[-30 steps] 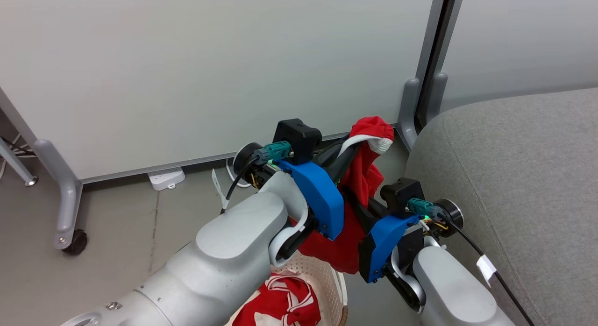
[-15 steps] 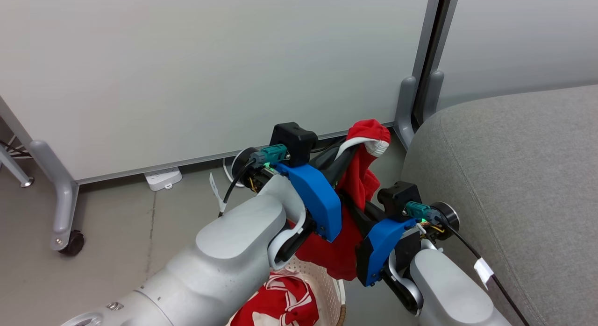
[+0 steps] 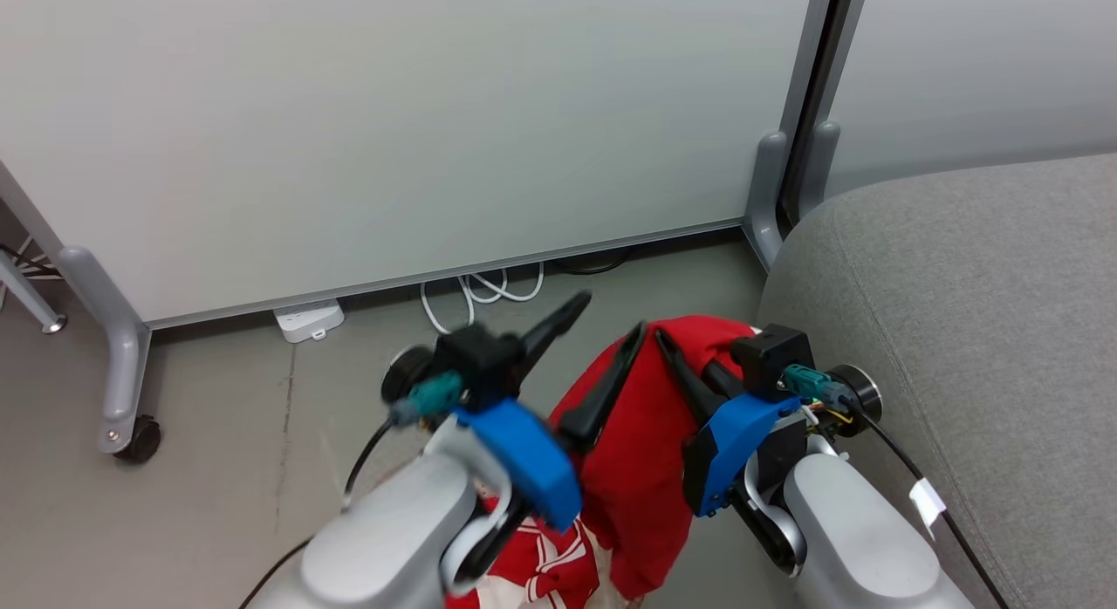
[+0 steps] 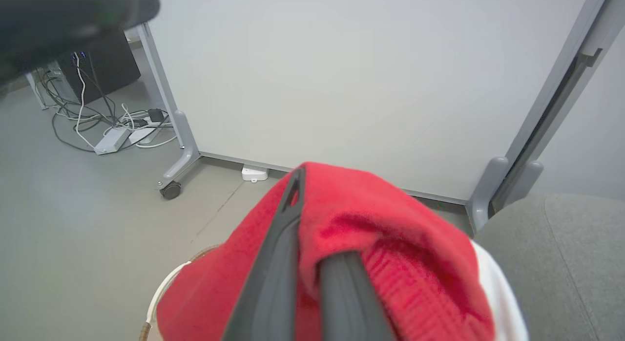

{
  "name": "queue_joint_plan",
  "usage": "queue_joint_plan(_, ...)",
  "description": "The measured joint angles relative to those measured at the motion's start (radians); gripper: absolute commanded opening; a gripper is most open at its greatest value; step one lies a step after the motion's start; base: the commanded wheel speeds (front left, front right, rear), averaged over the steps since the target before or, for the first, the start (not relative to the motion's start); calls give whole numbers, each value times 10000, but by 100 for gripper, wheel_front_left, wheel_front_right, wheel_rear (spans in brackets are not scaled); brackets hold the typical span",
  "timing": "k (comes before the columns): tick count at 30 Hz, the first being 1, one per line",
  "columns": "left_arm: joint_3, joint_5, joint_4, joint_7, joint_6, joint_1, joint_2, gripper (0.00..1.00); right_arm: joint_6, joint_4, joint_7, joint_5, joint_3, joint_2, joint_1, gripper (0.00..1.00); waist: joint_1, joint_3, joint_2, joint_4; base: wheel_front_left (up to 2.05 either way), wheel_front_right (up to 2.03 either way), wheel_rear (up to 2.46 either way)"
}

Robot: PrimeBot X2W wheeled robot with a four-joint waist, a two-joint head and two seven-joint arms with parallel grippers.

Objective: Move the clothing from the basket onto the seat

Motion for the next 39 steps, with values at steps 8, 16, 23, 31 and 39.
queue_joint_plan(8, 1735, 1962, -1801, 0, -217, 2765, 694, 100, 0, -372, 90, -238, -391, -25, 287, 0, -1, 3, 0, 79, 0, 0, 0)
queue_joint_plan(16, 3565, 3258, -2491, -2, -485, 4969, 871, 100, 0, -736, 270, -290, -468, -36, 534, 0, -1, -9, 0, 83, 0, 0, 0)
queue_joint_plan(23, 4483, 3946, -2640, 0, -738, 5743, 761, 100, 0, -917, 366, -324, -546, -56, 612, 0, 0, -28, 0, 56, 0, 0, 0)
queue_joint_plan(31, 4966, 4495, -2638, -2, -984, 6009, 470, 100, 0, -1024, 378, -324, -711, -58, 630, 0, -1, 21, 0, -245, 0, 0, 0)
queue_joint_plan(39, 5229, 4865, -2661, -2, -1091, 5909, 349, 100, 0, -1062, 366, -322, -782, -96, 578, 0, -1, 196, 0, -1373, 0, 0, 0)
